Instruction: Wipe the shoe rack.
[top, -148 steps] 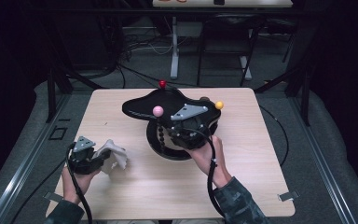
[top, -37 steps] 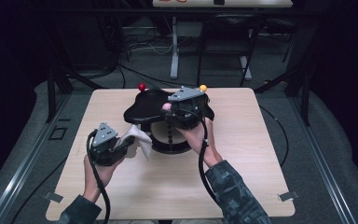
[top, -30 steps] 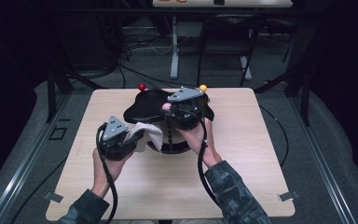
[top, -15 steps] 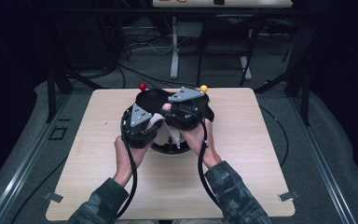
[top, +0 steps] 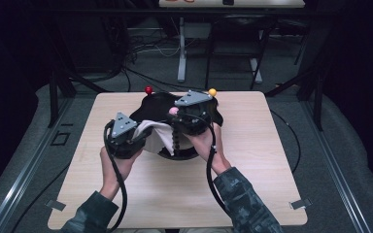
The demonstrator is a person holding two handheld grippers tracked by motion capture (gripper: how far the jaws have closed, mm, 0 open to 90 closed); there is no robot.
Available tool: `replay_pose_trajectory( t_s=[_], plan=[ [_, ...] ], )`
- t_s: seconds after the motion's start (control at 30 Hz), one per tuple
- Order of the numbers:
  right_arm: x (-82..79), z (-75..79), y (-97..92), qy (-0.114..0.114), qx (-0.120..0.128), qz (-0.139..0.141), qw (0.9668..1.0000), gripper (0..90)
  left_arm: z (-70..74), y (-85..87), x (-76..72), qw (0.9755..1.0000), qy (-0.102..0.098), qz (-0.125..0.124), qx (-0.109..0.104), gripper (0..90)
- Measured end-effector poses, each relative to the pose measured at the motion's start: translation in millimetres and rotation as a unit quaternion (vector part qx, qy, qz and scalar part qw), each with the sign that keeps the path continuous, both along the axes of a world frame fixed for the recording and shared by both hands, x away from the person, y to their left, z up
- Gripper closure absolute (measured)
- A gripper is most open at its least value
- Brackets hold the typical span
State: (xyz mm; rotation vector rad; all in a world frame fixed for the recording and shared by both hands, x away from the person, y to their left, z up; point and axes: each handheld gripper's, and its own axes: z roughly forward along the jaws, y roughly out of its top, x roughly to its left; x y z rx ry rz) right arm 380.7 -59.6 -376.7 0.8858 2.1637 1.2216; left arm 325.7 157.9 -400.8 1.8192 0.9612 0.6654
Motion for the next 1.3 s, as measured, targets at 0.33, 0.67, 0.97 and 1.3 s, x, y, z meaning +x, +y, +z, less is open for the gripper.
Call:
replay_pose_trajectory(
  t_s=[0.33, 0.67, 0.97, 1.3],
  plan=[
    [0.3, 0.5, 0.0, 0.001, -0.004, 0.002, 1.0, 60.5, -4.6, 48.6, 12.2, 0.9978, 0.018, 0.063, -0.008, 85.1],
    [0.7, 0.5, -0.5, 0.001, -0.005, 0.003, 1.0, 60.5, -5.5, 46.5, 12.9, 0.9979, 0.015, 0.062, -0.009, 85.1],
    [1.0, 0.2, -0.5, 0.002, -0.003, 0.004, 1.0, 60.4, -2.6, 26.5, 0.7, 0.9994, -0.001, 0.034, -0.008, 85.1],
    [1.1, 0.0, -0.4, 0.002, 0.0, 0.003, 1.0, 60.4, -3.5, -6.2, -1.4, 0.9999, -0.01, -0.004, -0.012, 85.2]
  ],
)
